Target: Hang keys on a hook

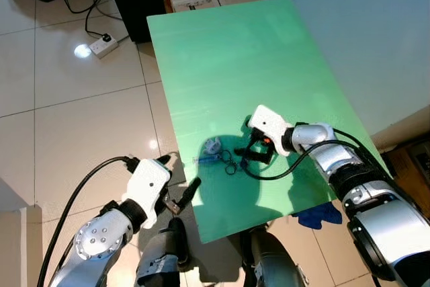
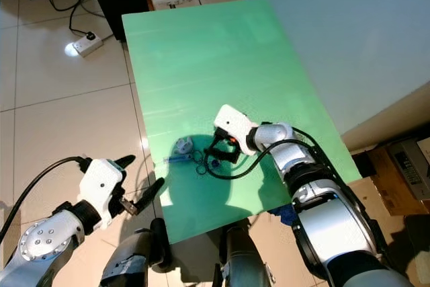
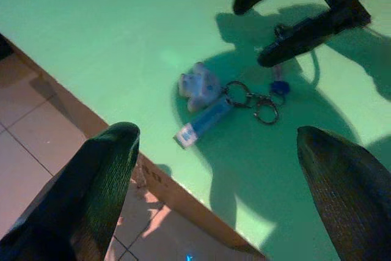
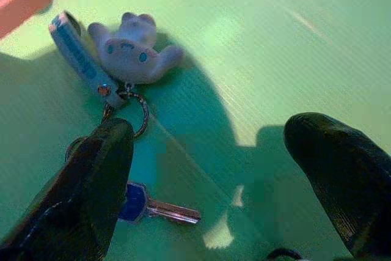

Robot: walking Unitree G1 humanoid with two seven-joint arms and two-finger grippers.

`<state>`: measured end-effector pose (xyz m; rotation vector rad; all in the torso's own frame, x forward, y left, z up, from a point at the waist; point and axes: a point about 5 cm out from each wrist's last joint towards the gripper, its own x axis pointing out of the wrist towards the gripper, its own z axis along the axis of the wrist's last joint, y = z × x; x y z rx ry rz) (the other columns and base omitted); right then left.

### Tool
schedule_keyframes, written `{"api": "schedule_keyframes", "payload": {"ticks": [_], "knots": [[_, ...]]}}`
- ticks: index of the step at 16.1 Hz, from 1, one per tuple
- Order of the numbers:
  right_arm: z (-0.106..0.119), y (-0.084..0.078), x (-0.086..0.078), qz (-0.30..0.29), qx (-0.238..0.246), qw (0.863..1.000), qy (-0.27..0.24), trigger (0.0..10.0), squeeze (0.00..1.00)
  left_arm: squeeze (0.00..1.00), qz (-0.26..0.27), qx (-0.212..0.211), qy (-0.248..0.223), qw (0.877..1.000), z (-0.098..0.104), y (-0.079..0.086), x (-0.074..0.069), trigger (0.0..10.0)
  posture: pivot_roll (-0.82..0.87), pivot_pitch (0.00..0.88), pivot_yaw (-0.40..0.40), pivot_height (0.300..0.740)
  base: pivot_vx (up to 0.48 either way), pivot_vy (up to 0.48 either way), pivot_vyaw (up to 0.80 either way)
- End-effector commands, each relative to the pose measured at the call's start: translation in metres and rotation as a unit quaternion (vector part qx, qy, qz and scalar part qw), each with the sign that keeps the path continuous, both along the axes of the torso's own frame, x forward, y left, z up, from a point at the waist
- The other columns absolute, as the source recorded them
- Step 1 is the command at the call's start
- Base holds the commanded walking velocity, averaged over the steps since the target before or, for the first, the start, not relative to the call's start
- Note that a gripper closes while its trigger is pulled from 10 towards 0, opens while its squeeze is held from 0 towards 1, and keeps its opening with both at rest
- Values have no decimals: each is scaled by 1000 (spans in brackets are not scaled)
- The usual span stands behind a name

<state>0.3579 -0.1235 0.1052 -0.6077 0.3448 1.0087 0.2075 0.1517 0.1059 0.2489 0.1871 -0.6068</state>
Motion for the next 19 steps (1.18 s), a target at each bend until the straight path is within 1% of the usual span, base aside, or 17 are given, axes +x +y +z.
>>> {"api": "schedule_keyframes", "payload": {"ticks": [1,2,4,5,6,9,11,12,13,14,19], "knots": [[-9,-2,-4,6,-20,1000,2,10000,1000,0,-23,3,20,1000,-4,-3,-7,10000,-30,365,-24,740,0,0,0],[-12,0,-5,10,-30,999,-7,10000,1000,0,-34,9,25,999,-3,-3,-9,10000,-29,366,-26,740,0,0,0],[-15,1,-7,16,-37,999,-6,10000,1000,0,-43,16,32,998,-2,-1,-10,10000,-28,368,-30,740,0,0,0],[-19,2,-9,25,-50,998,-5,10000,914,0,-46,18,35,998,-3,0,-10,10000,-29,368,-30,740,0,0,0],[-23,3,-11,29,-63,998,-14,10000,0,0,-47,18,35,998,-2,-1,-11,10000,-29,370,-34,740,0,0,0],[-27,7,-13,26,-57,998,-20,10000,0,0,-48,19,34,998,-2,-4,-11,10000,-30,371,-34,740,0,0,0],[-30,7,-15,26,-72,997,-33,10000,0,0,-51,19,35,998,-2,-6,-12,10000,-30,372,-34,740,0,0,0],[-31,4,-12,7,-98,993,-62,10000,0,0,-53,19,36,998,-2,-8,-13,10000,-29,372,-32,740,0,0,0],[-31,4,-11,-7,-93,993,-68,10000,0,0,-53,19,36,998,-3,-8,-12,10000,-28,374,-29,740,0,0,0],[-31,6,-12,-12,-75,995,-59,10000,0,0,-54,19,36,998,-3,-8,-13,10000,-29,374,-27,740,0,0,0],[-30,9,-13,5,-61,996,-60,10000,0,0,-52,19,35,998,-1,-6,-11,10000,-24,373,-35,740,0,0,0]]}}
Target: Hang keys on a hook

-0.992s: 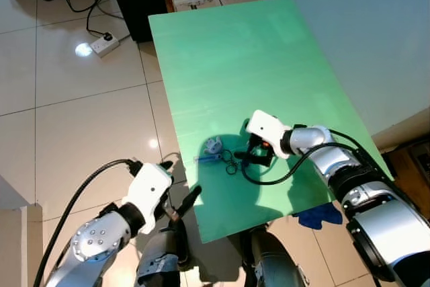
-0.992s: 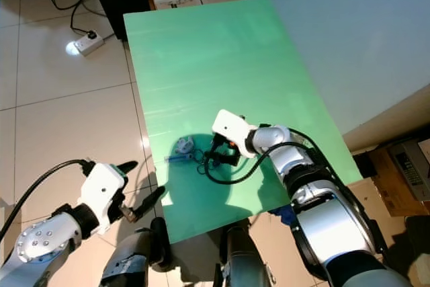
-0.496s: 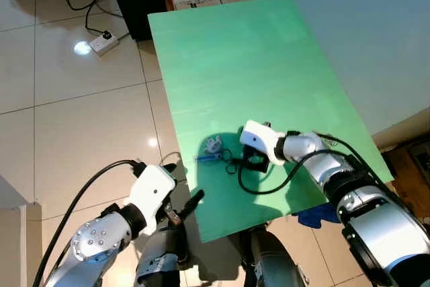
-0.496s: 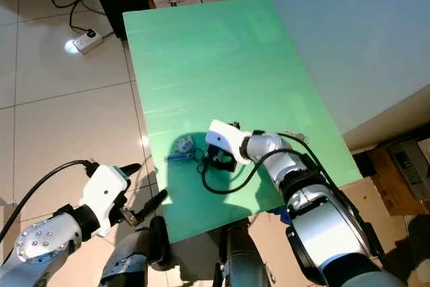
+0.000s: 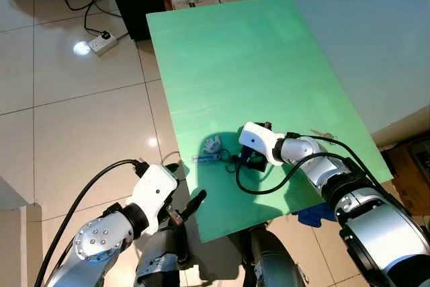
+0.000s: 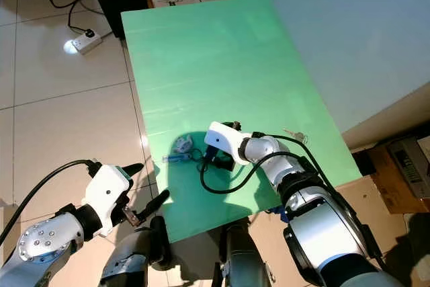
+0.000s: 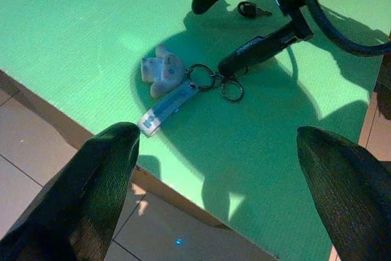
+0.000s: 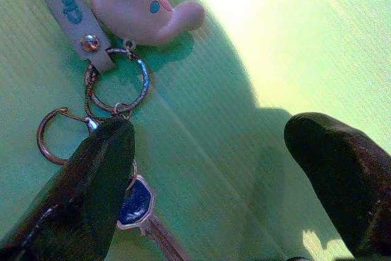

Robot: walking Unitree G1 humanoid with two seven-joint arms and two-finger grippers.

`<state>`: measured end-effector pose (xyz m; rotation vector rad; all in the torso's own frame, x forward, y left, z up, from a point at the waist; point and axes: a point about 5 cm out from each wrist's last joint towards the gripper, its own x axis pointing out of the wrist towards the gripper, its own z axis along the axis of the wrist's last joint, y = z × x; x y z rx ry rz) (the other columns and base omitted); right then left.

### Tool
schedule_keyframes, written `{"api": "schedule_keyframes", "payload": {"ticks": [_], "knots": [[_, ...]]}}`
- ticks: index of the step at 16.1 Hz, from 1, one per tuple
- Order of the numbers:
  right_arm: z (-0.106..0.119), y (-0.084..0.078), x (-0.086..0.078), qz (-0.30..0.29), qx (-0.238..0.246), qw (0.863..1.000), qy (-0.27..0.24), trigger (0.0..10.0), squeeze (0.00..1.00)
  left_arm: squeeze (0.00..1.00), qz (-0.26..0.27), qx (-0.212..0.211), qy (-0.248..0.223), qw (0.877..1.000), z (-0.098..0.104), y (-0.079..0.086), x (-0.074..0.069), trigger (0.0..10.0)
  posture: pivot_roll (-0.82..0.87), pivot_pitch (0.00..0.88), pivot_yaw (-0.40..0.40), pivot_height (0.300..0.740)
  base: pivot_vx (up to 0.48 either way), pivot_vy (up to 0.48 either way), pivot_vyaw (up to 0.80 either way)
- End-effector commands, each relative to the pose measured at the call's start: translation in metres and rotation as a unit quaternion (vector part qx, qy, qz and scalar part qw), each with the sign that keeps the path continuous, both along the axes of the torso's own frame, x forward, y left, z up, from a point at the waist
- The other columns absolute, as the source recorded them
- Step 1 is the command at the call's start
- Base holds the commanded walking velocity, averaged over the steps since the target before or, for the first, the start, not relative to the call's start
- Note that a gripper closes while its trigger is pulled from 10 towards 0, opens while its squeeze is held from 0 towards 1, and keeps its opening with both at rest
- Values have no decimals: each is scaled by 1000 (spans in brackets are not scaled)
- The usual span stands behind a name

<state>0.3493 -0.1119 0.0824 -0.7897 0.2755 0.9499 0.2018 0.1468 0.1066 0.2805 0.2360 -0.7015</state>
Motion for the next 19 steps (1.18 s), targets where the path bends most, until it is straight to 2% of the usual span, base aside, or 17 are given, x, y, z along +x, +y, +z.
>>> {"api": "schedule_keyframes", "payload": {"ticks": [1,3,7,11,15,19], "knots": [[-6,-3,-5,7,1,1000,15,10000,0,0,-5,1,10,1000,-2,-1,-5,10000,-25,372,-36,740,0,0,0],[-4,-7,-6,41,-16,999,32,10000,0,0,-4,2,8,1000,-1,0,-3,10000,-26,376,-33,740,0,0,0],[-5,-16,-7,41,-35,998,36,10000,0,0,-8,3,9,1000,-4,-4,-1,10000,-27,374,-27,740,0,0,0],[4,-11,-3,51,-10,998,35,10000,0,0,-11,3,8,1000,-2,0,-2,10000,-28,375,-27,740,0,0,0],[-2,-10,-7,61,-16,997,43,10000,0,0,-12,3,7,1000,-1,1,-4,10000,-25,360,-26,740,0,0,0],[3,-7,-7,73,-2,997,34,10000,0,0,-15,3,6,1000,-1,0,-5,10000,-27,346,-26,740,0,0,0]]}}
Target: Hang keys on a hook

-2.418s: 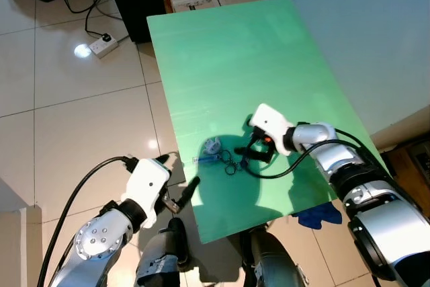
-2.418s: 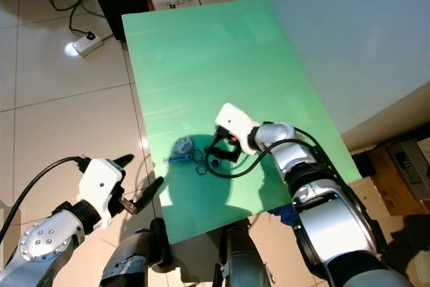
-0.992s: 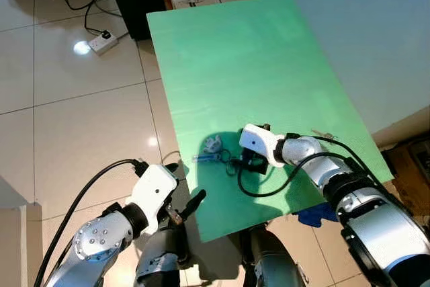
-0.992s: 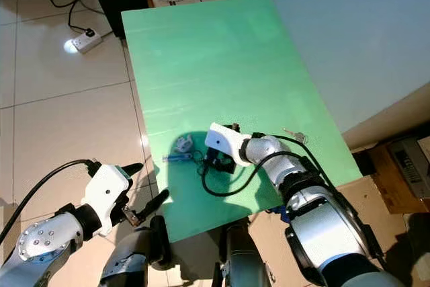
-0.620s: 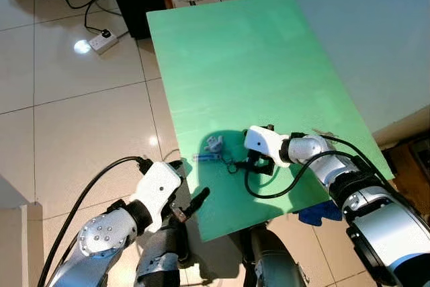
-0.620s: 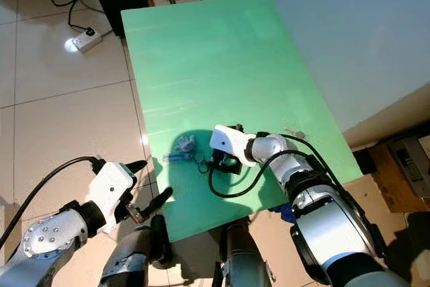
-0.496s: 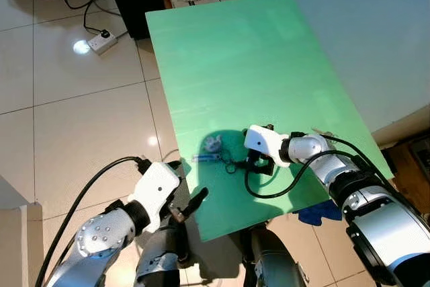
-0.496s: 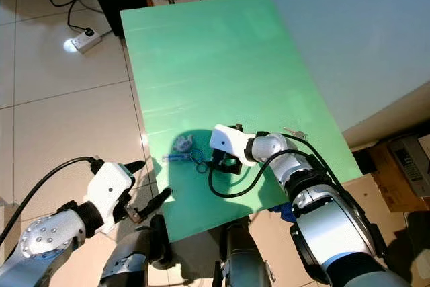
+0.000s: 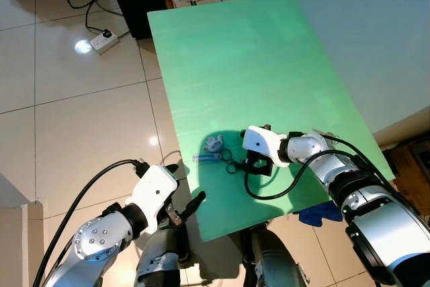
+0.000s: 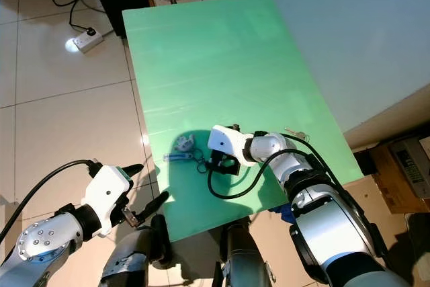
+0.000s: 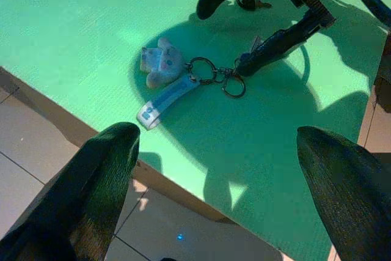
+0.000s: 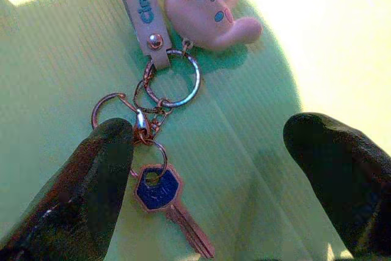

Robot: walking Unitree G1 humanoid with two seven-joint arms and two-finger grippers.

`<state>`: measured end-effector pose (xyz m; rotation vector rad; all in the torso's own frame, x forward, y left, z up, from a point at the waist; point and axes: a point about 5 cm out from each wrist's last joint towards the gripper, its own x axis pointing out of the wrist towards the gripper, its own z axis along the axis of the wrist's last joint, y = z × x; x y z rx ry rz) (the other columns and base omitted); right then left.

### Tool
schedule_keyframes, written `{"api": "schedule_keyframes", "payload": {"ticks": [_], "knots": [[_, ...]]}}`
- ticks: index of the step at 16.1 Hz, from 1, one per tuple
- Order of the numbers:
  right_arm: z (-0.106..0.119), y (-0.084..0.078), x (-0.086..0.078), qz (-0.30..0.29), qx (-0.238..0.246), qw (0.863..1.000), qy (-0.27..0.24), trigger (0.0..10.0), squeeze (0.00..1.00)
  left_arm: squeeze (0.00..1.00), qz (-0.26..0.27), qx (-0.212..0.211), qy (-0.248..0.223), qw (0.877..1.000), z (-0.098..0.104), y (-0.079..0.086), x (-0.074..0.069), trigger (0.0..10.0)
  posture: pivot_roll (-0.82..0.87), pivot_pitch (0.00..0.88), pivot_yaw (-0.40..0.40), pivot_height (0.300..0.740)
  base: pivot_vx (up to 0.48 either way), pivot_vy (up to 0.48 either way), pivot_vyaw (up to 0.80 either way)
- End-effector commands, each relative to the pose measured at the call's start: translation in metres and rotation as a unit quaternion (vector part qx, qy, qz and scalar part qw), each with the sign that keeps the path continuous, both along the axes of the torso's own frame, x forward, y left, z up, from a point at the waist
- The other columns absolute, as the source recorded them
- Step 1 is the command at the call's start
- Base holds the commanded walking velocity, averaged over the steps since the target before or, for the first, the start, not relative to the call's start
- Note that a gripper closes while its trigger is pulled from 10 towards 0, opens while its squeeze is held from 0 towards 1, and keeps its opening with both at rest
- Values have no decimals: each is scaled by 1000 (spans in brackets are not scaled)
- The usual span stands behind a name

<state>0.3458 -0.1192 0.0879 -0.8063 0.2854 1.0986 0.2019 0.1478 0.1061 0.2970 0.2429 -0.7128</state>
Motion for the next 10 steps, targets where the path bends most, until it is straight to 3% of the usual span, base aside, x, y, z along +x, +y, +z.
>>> {"api": "schedule_keyframes", "payload": {"ticks": [1,8,9,10], "knots": [[-3,1,-3,7,9,1000,5,10000,0,0,-9,-6,5,1000,0,-2,-5,10000,-27,346,-26,740,0,0,0],[-13,-2,-9,4,-5,1000,17,9725,0,0,-11,-6,3,1000,-3,-6,-2,10000,-29,327,-29,740,0,0,0],[-14,-2,-9,6,-7,1000,18,6039,0,0,-12,-6,3,1000,-2,-6,-2,10000,-29,328,-28,740,0,0,0],[-15,-2,-10,6,-10,1000,20,4235,0,0,-12,-5,3,1000,-2,-5,-2,10000,-27,330,-27,740,0,0,0]]}}
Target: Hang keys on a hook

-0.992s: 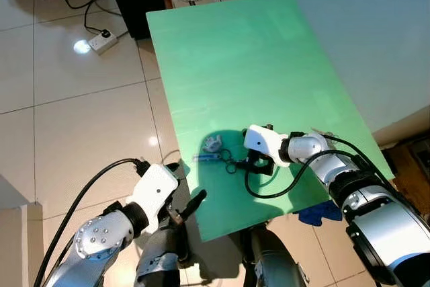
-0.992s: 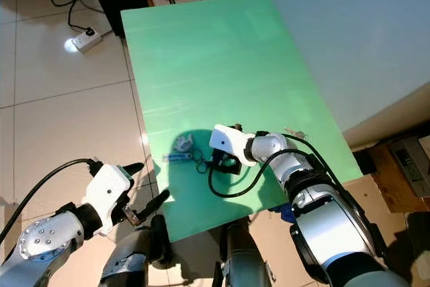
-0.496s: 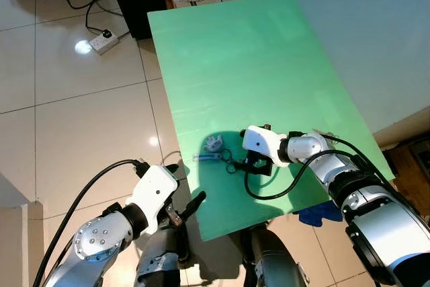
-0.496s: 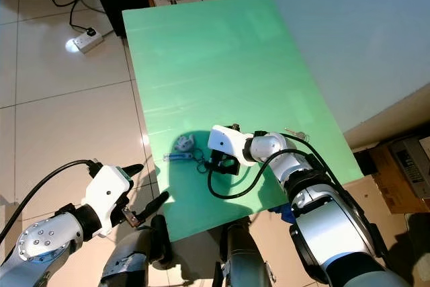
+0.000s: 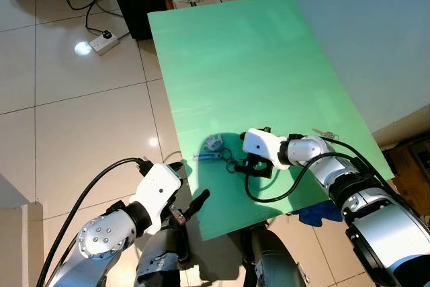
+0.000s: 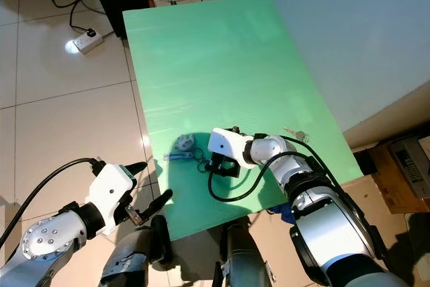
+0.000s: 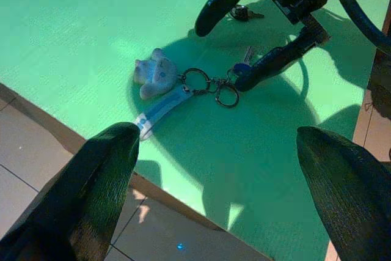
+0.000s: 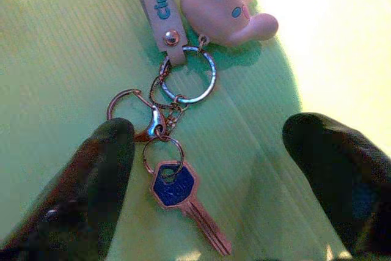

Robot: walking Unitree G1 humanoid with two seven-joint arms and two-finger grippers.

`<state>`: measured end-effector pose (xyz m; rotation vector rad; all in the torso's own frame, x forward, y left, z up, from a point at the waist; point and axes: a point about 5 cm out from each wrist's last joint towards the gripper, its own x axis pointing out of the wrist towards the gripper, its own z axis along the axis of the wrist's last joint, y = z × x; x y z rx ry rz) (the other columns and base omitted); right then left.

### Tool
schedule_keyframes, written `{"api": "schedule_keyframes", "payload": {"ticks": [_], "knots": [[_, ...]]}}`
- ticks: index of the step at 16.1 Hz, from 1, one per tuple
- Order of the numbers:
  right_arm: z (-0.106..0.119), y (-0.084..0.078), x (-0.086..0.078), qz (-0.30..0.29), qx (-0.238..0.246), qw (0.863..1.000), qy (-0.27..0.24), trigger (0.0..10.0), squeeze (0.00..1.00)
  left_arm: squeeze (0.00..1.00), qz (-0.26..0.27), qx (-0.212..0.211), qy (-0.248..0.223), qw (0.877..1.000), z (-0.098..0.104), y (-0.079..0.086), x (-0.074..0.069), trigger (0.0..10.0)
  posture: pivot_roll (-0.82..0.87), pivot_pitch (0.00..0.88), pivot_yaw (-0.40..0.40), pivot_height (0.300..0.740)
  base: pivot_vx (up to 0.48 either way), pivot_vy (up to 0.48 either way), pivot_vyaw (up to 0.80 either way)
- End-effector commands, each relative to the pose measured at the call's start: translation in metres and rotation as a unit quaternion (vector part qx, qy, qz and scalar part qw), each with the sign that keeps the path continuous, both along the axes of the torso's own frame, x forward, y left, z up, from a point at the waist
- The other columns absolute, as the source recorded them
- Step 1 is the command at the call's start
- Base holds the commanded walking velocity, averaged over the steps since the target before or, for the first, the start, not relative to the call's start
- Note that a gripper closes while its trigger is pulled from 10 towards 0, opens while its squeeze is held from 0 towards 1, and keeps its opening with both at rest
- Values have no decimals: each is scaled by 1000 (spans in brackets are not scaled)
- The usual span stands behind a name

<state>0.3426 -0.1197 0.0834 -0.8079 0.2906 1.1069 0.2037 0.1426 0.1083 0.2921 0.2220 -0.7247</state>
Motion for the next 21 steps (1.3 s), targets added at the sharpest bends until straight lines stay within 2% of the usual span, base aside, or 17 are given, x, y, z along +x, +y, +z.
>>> {"api": "schedule_keyframes", "payload": {"ticks": [1,2,3,21], "knots": [[-11,-2,-7,3,-9,1000,18,3647,0,0,-6,2,11,1000,-4,0,-4,10000,-27,332,-27,740,0,0,0],[-12,-2,-8,4,-10,1000,24,745,0,0,-6,2,10,1000,-3,1,-5,10000,-27,331,-26,740,0,0,0],[-13,-2,-8,5,-11,1000,27,0,0,0,-6,3,10,1000,-3,0,-5,10000,-26,333,-27,740,0,0,0],[-17,-7,-13,9,-6,998,66,0,0,0,-4,7,10,1000,0,1,-6,10000,-16,341,-28,740,0,0,0]]}}
